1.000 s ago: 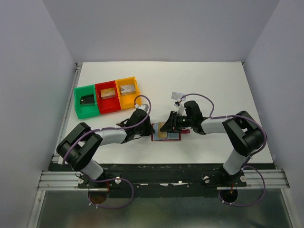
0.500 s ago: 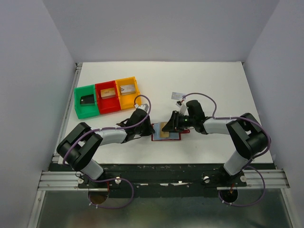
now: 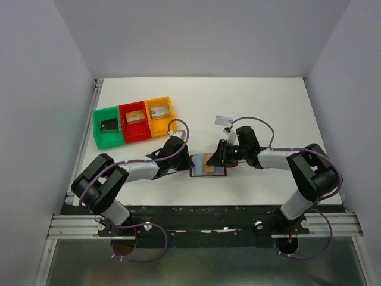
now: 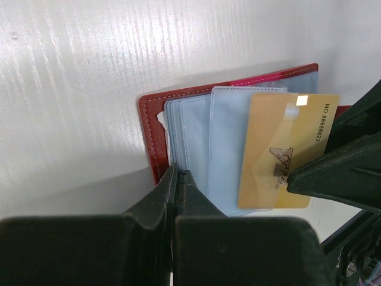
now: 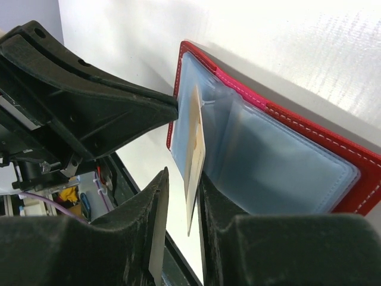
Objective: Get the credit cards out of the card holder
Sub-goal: Remove the credit card from the card holder.
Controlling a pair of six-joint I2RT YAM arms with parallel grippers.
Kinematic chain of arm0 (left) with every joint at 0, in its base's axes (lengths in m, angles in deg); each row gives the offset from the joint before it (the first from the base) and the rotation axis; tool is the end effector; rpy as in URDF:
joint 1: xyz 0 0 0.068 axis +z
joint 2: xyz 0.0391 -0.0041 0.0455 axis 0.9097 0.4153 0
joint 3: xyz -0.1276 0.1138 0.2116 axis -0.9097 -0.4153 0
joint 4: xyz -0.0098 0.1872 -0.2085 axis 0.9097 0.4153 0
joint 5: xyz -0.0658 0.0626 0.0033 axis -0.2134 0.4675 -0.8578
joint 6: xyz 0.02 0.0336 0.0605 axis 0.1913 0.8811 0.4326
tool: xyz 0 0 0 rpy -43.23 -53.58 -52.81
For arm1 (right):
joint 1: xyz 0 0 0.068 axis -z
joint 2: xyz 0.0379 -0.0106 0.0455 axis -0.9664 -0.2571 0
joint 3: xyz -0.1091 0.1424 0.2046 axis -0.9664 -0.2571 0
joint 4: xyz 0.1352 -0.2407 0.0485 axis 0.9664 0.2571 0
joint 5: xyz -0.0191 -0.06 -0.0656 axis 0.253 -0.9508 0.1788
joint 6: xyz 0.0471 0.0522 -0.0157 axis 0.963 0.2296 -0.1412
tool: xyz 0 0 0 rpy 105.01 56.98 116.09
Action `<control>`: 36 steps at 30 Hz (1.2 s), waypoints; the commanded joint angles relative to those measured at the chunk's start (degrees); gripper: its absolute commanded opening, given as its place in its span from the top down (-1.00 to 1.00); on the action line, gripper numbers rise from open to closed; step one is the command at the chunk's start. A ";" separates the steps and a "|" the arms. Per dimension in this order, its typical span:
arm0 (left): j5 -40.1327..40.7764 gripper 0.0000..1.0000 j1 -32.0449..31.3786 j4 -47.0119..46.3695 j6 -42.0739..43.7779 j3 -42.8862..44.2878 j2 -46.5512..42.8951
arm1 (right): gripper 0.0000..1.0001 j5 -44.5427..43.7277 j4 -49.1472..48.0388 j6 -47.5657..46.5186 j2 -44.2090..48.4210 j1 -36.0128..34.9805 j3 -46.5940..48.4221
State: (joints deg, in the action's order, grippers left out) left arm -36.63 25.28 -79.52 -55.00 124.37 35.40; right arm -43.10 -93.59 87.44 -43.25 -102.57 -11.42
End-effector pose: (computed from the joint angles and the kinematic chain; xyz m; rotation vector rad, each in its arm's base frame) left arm 0.2409 -0.2088 0.1085 -0.0900 2.4601 -0.8038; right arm 0.2712 0.1828 0.1072 -0.1247 2.4794 1.3385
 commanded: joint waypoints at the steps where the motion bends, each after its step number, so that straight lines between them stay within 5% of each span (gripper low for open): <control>1: 1.48 1.00 0.28 7.12 0.58 -2.00 1.89 | 0.37 -1.30 1.86 -1.12 1.97 0.83 -1.26; 9: 1.84 1.00 0.37 6.85 0.05 -3.05 1.54 | 0.49 -2.00 3.18 -2.00 3.82 1.71 -2.32; 21: 2.19 1.00 0.37 6.50 -0.47 -4.11 0.31 | 0.99 -1.48 3.00 -1.65 6.28 1.97 -2.94; 36: 3.33 1.00 0.28 7.29 -0.13 -5.78 -2.68 | 0.99 -4.90 14.59 -5.77 13.83 4.87 -1.88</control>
State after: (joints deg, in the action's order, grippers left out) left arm -36.08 25.34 -80.68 -56.55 121.38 32.95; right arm -45.30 -85.92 84.81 -32.85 -98.85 -14.13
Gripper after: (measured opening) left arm 0.024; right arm 0.010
